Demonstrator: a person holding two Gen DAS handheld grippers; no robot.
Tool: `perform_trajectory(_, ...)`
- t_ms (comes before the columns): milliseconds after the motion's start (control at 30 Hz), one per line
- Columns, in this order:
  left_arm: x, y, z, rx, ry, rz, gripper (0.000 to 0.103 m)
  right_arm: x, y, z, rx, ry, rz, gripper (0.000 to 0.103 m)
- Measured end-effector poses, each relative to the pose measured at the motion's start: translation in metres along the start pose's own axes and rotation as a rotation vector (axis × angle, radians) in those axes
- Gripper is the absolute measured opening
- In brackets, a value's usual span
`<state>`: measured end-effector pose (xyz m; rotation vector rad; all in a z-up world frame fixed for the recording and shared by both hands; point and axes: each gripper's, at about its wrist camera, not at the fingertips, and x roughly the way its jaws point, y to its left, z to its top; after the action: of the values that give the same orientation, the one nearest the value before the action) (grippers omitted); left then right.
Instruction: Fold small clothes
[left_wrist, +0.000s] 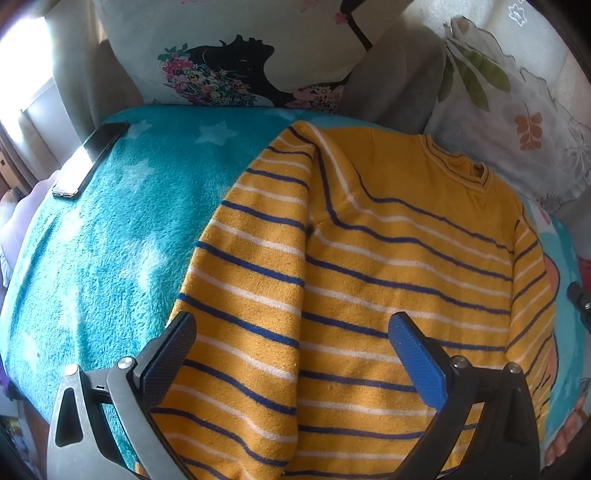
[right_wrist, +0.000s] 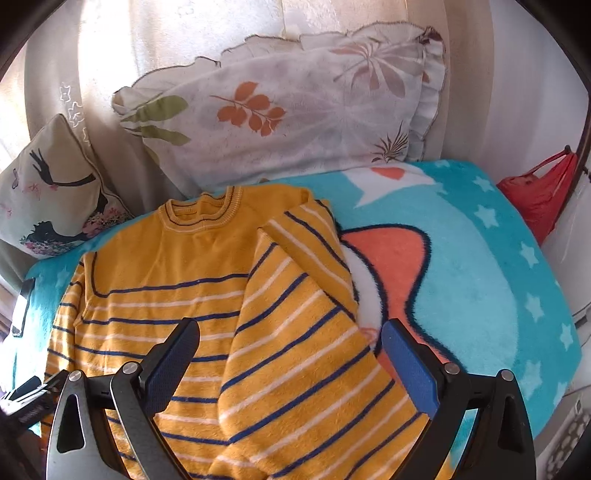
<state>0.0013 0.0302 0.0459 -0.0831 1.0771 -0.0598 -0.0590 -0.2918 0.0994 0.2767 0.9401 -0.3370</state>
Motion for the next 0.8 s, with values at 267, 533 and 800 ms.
perform_trajectory(267, -0.018, -0.02, -0.017, -0.05, -0.016, 0.08, 0.103, 0.029, -0.028, 0.006, -0.036, 0.035, 0.139, 0.096)
perform_trajectory(533, -0.048, -0.026, -0.02, -0.094, -0.034, 0.161, 0.103, -0.006, -0.077, 0.008, -0.053, 0.027, 0.168, 0.096)
perform_trajectory(800, -0.08, -0.024, -0.009, -0.02, -0.075, 0.146, 0.103, -0.043, -0.073, -0.015, -0.064, 0.043, 0.127, 0.096)
